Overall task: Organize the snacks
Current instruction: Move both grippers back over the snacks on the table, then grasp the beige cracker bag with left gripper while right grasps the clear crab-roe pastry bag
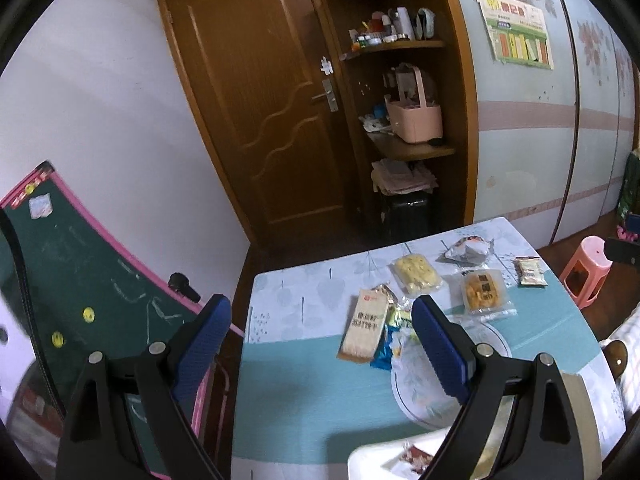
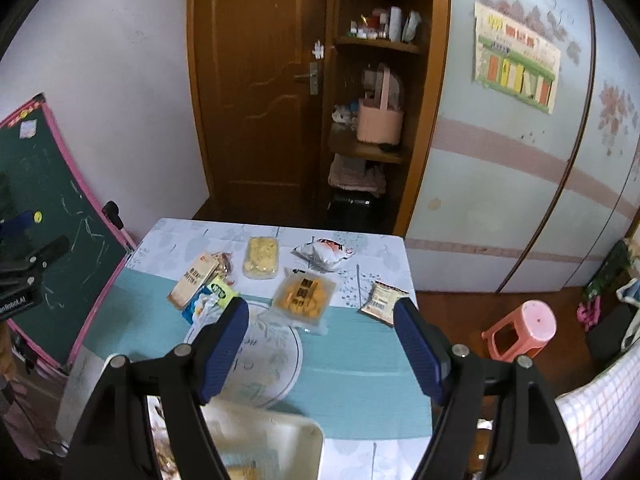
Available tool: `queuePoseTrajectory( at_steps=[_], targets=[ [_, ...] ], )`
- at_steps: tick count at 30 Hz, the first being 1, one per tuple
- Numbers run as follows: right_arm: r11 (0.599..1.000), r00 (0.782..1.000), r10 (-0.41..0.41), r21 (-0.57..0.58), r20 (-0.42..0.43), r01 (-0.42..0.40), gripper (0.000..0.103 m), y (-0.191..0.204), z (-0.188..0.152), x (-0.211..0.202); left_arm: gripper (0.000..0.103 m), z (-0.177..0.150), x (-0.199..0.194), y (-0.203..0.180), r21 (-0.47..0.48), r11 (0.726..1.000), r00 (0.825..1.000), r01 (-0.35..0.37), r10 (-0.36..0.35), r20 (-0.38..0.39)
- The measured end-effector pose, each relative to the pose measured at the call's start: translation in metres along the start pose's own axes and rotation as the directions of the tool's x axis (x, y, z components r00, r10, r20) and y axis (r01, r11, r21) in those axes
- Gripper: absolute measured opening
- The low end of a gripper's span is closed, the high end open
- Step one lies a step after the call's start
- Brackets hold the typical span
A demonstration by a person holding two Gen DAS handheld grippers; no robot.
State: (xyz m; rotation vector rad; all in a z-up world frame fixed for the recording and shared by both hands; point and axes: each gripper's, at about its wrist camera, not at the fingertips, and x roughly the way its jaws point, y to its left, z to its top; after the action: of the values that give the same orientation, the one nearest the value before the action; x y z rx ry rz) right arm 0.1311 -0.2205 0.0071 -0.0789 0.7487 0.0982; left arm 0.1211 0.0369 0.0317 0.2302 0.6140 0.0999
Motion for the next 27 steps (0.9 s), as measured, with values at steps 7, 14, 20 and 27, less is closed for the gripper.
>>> queuePoseTrajectory(
  at_steps=[7, 14, 20, 27],
  targets=[
    [0.996, 0.994, 0.036, 0.086, -0.100, -0.027, 0.075, -0.015, 0.046, 0.060, 0.091, 0.040, 0.081, -0.014, 0.065, 0.997, 0.993, 0.031, -0.023, -0.116],
    [0.990, 0.967, 0.061, 0.137, -0.246, -0.028, 0.075, -0.018, 0.058, 0.148, 0.091, 0.034, 0.175, -0.025, 0.041, 0.992, 0.952, 0.121, -0.104, -0.289],
    [0.979, 0.917, 0.103, 0.203, -0.385, -0.024, 0.076, -0.017, 0.031, 0.222, 0.091, 0.000, 0.238, -0.045, 0.068, 0.990, 0.917, 0.122, -0.086, -0.389],
    [0.976, 0.883, 0.088, 0.218, -0.462, 0.016, 0.078, -0.005, 0.008, 0.278, 0.091, -0.029, 0.291, -0.062, 0.045, 0.988, 0.863, 0.151, -0.109, -0.492]
  ],
)
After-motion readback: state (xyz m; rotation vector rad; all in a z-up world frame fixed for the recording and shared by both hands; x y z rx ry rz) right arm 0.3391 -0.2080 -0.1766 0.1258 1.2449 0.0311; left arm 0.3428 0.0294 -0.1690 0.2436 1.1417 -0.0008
